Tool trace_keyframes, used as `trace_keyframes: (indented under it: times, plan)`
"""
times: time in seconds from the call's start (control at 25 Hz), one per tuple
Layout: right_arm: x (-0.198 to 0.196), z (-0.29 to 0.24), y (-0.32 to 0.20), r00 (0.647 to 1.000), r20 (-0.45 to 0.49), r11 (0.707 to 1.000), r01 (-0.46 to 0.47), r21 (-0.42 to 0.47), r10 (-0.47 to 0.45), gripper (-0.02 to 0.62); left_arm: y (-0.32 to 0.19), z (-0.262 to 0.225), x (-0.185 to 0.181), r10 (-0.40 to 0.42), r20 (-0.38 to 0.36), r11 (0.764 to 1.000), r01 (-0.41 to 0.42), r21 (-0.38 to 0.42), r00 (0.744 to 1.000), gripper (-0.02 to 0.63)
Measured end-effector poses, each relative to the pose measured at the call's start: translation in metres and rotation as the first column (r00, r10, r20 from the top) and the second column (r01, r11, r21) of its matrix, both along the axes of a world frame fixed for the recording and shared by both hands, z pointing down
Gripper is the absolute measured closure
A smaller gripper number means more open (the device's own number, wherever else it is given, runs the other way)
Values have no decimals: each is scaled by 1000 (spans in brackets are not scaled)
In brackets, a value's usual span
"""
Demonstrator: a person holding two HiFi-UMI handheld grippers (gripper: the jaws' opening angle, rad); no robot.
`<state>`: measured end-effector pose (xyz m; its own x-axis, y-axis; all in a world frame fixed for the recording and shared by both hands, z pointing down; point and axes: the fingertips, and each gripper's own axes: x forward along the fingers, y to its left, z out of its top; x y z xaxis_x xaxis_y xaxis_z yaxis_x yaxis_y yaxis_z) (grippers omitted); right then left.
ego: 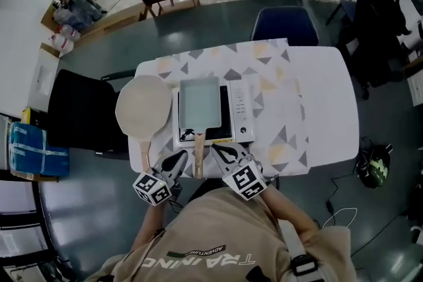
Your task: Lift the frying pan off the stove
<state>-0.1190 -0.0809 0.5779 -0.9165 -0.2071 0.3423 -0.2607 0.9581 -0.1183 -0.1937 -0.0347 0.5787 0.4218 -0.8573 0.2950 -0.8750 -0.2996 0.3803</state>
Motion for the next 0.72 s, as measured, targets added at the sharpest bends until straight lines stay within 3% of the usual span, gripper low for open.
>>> trace_keyframes:
  times: [0.16,0.64,0.72]
  plan:
    - [-5,-8,-10,996,-2,996,-87,22,87,599,-13,5,-10,43,-4,999,-43,-24,999,606]
    - [-7,-11,-3,958,-22,958,-287,26,287,599,-17,44,-24,120,-220,974,-158,-165,968,604]
    - [-2,-10,-3,948,-27,949,-315,24,316,599,-19,54,-20,128,-267,960,-187,-207,955,565]
